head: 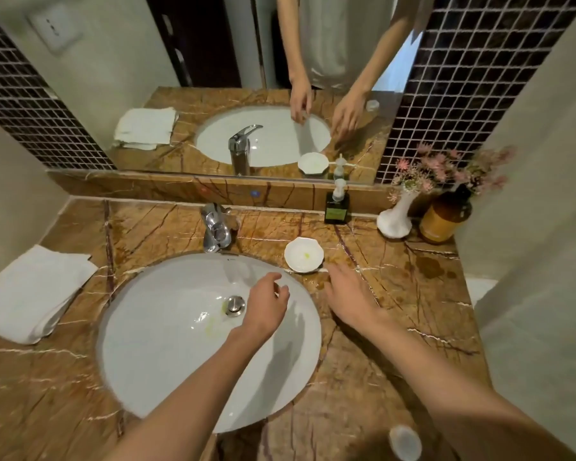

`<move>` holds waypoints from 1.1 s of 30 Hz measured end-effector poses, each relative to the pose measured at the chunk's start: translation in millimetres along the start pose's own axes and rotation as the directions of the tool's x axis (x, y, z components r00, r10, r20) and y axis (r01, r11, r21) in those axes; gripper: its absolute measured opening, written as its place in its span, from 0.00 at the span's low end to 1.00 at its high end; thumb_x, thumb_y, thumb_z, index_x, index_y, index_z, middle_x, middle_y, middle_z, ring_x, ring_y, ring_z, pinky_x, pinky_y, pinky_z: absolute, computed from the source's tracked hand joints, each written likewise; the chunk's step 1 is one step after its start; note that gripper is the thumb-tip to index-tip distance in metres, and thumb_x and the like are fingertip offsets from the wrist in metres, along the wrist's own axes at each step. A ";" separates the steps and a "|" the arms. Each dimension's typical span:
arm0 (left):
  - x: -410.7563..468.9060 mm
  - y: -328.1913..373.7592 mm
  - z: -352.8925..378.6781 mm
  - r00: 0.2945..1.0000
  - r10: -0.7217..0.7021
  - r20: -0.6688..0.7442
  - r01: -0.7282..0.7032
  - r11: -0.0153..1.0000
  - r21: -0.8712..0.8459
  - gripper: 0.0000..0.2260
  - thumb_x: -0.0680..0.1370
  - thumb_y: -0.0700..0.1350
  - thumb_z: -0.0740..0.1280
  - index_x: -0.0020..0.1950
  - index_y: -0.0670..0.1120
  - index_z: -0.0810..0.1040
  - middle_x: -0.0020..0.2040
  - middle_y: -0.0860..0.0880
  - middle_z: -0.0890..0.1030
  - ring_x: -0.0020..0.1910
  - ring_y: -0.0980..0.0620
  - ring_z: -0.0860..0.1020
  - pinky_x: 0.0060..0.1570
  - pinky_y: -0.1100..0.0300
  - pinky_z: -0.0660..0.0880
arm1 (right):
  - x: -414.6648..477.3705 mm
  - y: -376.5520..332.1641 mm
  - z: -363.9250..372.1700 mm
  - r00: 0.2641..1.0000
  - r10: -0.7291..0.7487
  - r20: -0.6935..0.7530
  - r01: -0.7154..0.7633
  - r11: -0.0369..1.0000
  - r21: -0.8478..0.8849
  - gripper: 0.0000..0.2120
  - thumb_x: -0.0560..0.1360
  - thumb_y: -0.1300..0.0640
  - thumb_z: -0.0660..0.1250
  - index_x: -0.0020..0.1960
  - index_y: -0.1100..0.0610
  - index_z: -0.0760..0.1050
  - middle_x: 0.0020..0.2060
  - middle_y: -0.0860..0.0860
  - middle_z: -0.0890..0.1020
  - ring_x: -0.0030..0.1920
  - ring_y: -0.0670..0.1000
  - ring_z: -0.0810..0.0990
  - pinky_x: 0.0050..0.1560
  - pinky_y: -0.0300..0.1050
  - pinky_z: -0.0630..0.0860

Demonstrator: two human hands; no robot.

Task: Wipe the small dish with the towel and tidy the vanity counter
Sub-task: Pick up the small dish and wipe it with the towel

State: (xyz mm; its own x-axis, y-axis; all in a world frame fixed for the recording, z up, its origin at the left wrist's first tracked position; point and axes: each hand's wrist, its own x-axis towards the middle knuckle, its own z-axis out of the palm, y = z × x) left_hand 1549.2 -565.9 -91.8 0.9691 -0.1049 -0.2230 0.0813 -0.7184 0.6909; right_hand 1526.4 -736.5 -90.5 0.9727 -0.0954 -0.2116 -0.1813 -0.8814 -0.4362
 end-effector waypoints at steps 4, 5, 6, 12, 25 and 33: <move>16.1 5.0 25.8 0.985 -0.174 0.005 0.168 0.944 -0.283 0.07 0.78 0.40 0.62 0.51 0.41 0.79 0.37 0.46 0.80 0.36 0.49 0.81 0.40 0.54 0.80 | 50.9 4.7 0.6 1.000 0.012 0.008 -0.012 1.000 0.023 0.27 0.75 0.68 0.61 0.72 0.53 0.67 0.68 0.55 0.73 0.68 0.57 0.70 0.66 0.52 0.68; 18.4 6.7 33.2 0.975 -0.221 0.038 0.220 0.908 -0.357 0.07 0.77 0.38 0.61 0.44 0.40 0.79 0.35 0.44 0.79 0.34 0.48 0.81 0.40 0.51 0.82 | 64.8 5.3 -0.6 1.000 -0.004 0.011 0.004 1.000 0.022 0.27 0.75 0.68 0.61 0.71 0.52 0.69 0.67 0.55 0.74 0.67 0.58 0.70 0.65 0.52 0.68; 20.9 8.7 41.4 0.961 -0.266 0.073 0.272 0.867 -0.419 0.09 0.76 0.37 0.61 0.38 0.40 0.78 0.33 0.43 0.79 0.32 0.47 0.81 0.42 0.49 0.82 | 78.7 5.5 -1.9 0.999 -0.034 0.024 0.034 0.999 0.007 0.26 0.74 0.68 0.62 0.70 0.52 0.70 0.65 0.55 0.75 0.66 0.58 0.71 0.63 0.51 0.69; 34.3 22.8 86.7 0.827 -0.496 0.266 0.532 0.533 -0.658 0.09 0.79 0.38 0.62 0.41 0.37 0.78 0.38 0.41 0.80 0.34 0.48 0.80 0.38 0.58 0.82 | 133.8 4.0 -1.2 0.959 -0.230 0.165 0.247 0.965 -0.087 0.26 0.72 0.73 0.63 0.66 0.52 0.75 0.63 0.55 0.76 0.65 0.59 0.71 0.63 0.54 0.70; 72.2 23.2 86.0 0.683 -0.673 0.285 0.552 0.219 -0.805 0.12 0.79 0.38 0.63 0.57 0.31 0.76 0.44 0.37 0.83 0.34 0.49 0.83 0.26 0.66 0.78 | 165.1 7.4 22.0 0.977 -0.150 0.150 0.147 0.989 0.026 0.15 0.79 0.67 0.59 0.59 0.58 0.80 0.55 0.59 0.82 0.56 0.59 0.77 0.57 0.52 0.74; 62.8 20.6 82.6 0.663 -0.694 0.281 0.525 0.163 -0.835 0.07 0.78 0.37 0.63 0.49 0.35 0.79 0.38 0.42 0.84 0.33 0.52 0.84 0.29 0.66 0.79 | 161.7 6.9 17.1 0.977 -0.123 0.177 0.108 0.990 0.090 0.13 0.79 0.67 0.61 0.56 0.60 0.82 0.55 0.59 0.82 0.58 0.59 0.76 0.59 0.52 0.74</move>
State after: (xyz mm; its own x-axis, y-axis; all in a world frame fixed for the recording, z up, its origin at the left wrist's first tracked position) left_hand 1592.5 -644.0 -148.3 0.5209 0.2355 -0.8205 0.7163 0.4022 0.5702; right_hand 1679.9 -750.1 -142.7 0.9465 0.0970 -0.3076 -0.0872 -0.8412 -0.5336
